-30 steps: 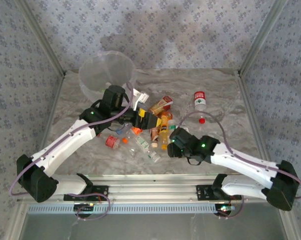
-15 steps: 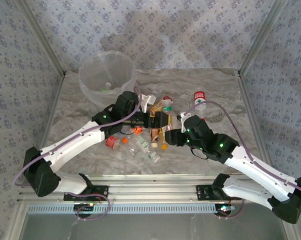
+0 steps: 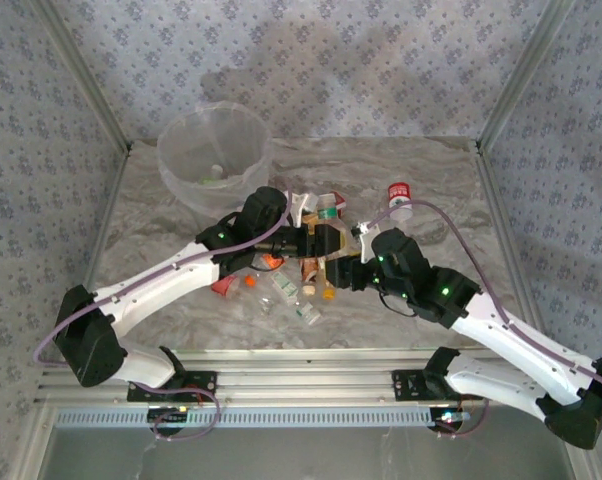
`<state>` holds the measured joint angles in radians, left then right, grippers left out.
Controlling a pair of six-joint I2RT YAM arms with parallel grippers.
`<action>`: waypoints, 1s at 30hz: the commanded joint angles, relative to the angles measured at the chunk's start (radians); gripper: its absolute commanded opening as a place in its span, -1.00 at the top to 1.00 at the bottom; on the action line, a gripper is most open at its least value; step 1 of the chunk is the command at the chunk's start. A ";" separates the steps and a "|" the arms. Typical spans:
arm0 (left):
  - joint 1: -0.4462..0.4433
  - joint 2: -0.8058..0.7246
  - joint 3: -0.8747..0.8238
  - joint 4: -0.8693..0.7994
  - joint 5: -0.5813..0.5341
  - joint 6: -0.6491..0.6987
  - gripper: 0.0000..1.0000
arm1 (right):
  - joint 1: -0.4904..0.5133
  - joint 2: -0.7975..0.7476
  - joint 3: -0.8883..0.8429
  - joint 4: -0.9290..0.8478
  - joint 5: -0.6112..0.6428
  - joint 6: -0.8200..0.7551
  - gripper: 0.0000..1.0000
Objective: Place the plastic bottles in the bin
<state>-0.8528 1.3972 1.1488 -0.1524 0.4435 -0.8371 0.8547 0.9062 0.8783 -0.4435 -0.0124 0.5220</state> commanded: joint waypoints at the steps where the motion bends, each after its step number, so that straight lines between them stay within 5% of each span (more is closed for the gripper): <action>1: -0.012 -0.004 0.015 0.037 0.010 0.014 -0.19 | -0.005 -0.011 0.005 0.025 -0.009 -0.019 -0.13; 7: -0.012 -0.014 0.032 0.013 0.008 0.040 0.07 | -0.009 -0.007 0.005 0.034 -0.006 -0.017 -0.32; 17: 0.027 -0.039 0.159 -0.123 -0.033 0.128 0.12 | -0.011 -0.075 -0.002 0.053 -0.006 -0.057 -0.68; 30: 0.209 -0.049 0.456 -0.465 -0.057 0.407 0.11 | -0.063 -0.189 0.037 0.008 0.008 -0.117 -0.75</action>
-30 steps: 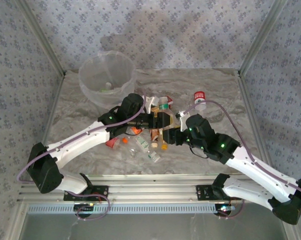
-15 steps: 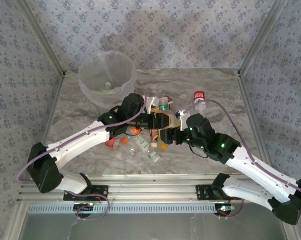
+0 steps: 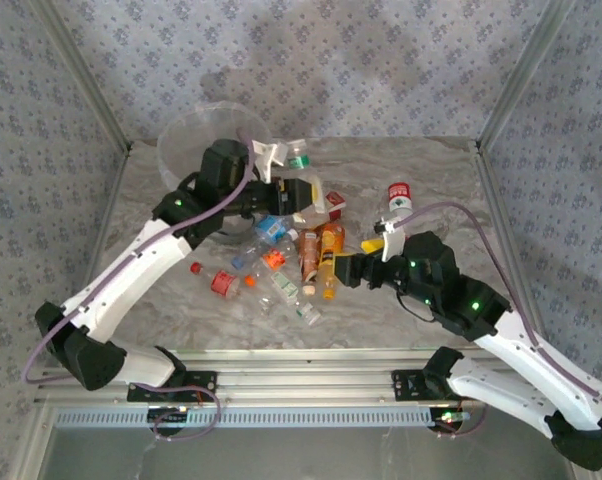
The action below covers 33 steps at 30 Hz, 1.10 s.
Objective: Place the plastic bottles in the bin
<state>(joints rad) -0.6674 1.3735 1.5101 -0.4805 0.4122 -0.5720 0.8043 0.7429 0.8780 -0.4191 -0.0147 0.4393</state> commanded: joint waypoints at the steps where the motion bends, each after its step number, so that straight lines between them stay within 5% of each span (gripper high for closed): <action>1: 0.033 -0.022 0.126 -0.179 -0.048 0.176 0.11 | -0.018 -0.030 0.041 -0.022 0.009 -0.036 -0.74; 21: 0.247 0.318 0.748 -0.597 -0.392 0.629 0.04 | -0.111 -0.076 0.111 -0.047 -0.112 -0.068 -0.86; 23: 0.275 0.362 0.789 -0.622 -0.391 0.639 0.04 | -0.113 -0.077 0.116 -0.051 -0.130 -0.073 -1.00; 33: 0.386 0.512 0.833 -0.691 -0.372 0.671 0.05 | -0.118 -0.102 0.129 -0.052 -0.185 -0.077 -1.00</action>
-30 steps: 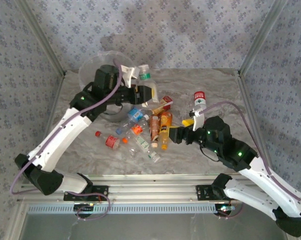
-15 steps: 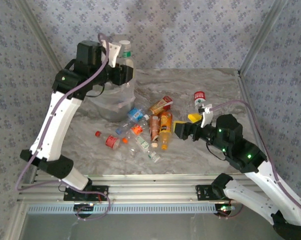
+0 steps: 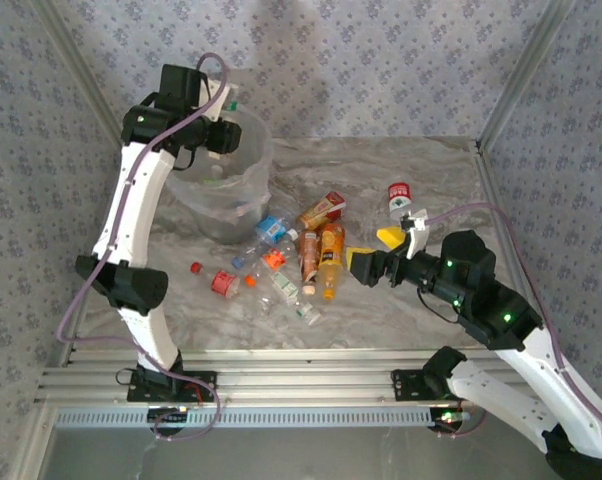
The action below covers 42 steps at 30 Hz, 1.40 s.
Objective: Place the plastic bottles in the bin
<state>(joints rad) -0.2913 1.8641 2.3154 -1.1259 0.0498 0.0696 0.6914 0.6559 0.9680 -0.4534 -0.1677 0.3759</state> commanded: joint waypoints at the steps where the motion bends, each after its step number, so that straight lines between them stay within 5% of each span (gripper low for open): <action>1: 0.016 0.032 0.023 -0.048 -0.008 0.026 0.05 | -0.005 -0.015 0.038 -0.022 -0.032 -0.012 -1.00; 24: 0.034 0.125 -0.218 -0.046 -0.050 0.006 -0.05 | -0.016 -0.032 0.026 -0.066 -0.015 -0.006 -1.00; 42: 0.034 0.060 -0.237 -0.052 -0.083 -0.048 -0.68 | -0.027 -0.027 0.024 -0.081 -0.001 -0.003 -1.00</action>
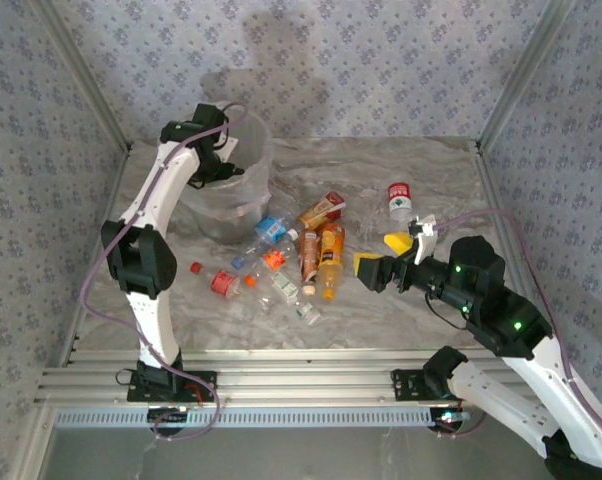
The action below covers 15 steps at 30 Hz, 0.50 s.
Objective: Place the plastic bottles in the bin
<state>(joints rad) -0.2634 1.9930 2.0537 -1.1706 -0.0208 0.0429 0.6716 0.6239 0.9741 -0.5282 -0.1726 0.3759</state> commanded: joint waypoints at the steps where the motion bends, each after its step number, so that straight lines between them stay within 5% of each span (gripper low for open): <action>1: 0.006 -0.083 0.026 -0.004 -0.006 -0.027 -0.68 | -0.007 0.009 0.018 -0.005 0.002 -0.002 -1.00; 8: 0.006 -0.207 0.000 0.048 0.058 -0.082 -0.70 | -0.009 0.028 0.012 -0.001 0.016 0.008 -1.00; 15: 0.007 -0.414 -0.098 0.184 0.109 -0.141 -0.99 | -0.010 0.039 -0.016 -0.025 0.128 0.051 -1.00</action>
<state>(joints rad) -0.2592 1.6684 1.9869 -1.0622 0.0387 -0.0574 0.6670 0.6598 0.9710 -0.5304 -0.1188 0.3923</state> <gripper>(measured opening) 0.991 0.998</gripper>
